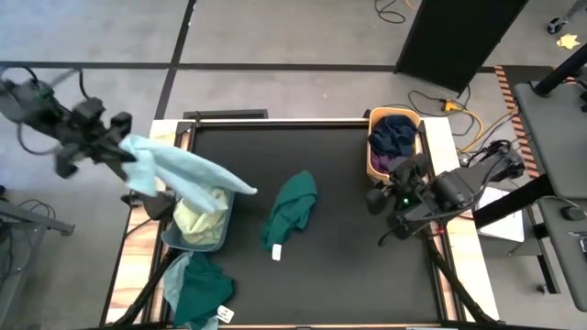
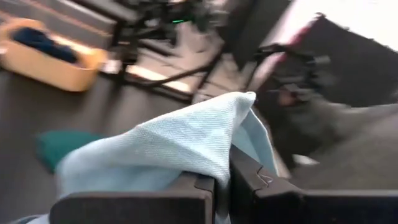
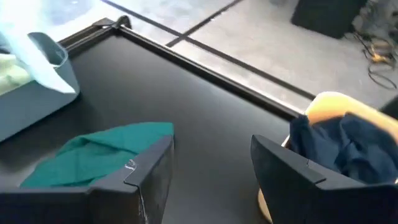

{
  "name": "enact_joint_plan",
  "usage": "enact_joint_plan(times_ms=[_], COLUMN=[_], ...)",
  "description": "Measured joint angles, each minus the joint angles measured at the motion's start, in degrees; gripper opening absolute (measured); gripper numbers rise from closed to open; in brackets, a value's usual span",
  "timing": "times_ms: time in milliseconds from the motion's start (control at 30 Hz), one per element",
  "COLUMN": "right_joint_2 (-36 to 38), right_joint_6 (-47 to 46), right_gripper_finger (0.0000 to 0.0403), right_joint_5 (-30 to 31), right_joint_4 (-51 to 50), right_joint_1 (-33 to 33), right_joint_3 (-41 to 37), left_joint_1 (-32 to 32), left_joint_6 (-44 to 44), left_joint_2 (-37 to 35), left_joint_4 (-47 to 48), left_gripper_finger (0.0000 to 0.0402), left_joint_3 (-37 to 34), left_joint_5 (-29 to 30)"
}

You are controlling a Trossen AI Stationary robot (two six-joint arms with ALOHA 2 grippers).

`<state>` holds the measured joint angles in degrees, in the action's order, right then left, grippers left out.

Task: Sort towels by color in basket
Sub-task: Put the top light blue towel into the blue bin

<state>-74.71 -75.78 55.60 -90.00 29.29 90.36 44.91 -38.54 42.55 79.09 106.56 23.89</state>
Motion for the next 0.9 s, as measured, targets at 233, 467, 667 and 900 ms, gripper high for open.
enact_joint_plan(times_ms=[233,467,667,900], right_joint_2=[-5.29,-10.15,-11.82,-11.97], right_joint_6=[-13.54,-19.39,-21.75,-18.89], right_gripper_finger=[0.0206,0.0206,0.0206,0.0206], right_joint_5=[-3.07,-8.03,-6.96,-6.06], right_joint_4=[0.08,0.18,0.31,0.28], right_joint_1=[-0.08,-0.08,-0.46,-1.97], right_joint_3=[-4.23,-5.3,-5.3,-5.3], left_joint_1=[-0.02,-0.17,-0.14,-0.09], left_joint_6=[0.13,0.15,3.22,10.59], left_joint_2=[-5.31,-6.78,-6.53,-6.5], left_joint_4=[-0.11,1.75,-1.52,-17.99], left_gripper_finger=[0.0,0.0,0.0,0.0], left_joint_3=[3.34,-0.17,-12.89,-21.91], left_joint_5=[-10.1,-11.34,-7.09,3.93])
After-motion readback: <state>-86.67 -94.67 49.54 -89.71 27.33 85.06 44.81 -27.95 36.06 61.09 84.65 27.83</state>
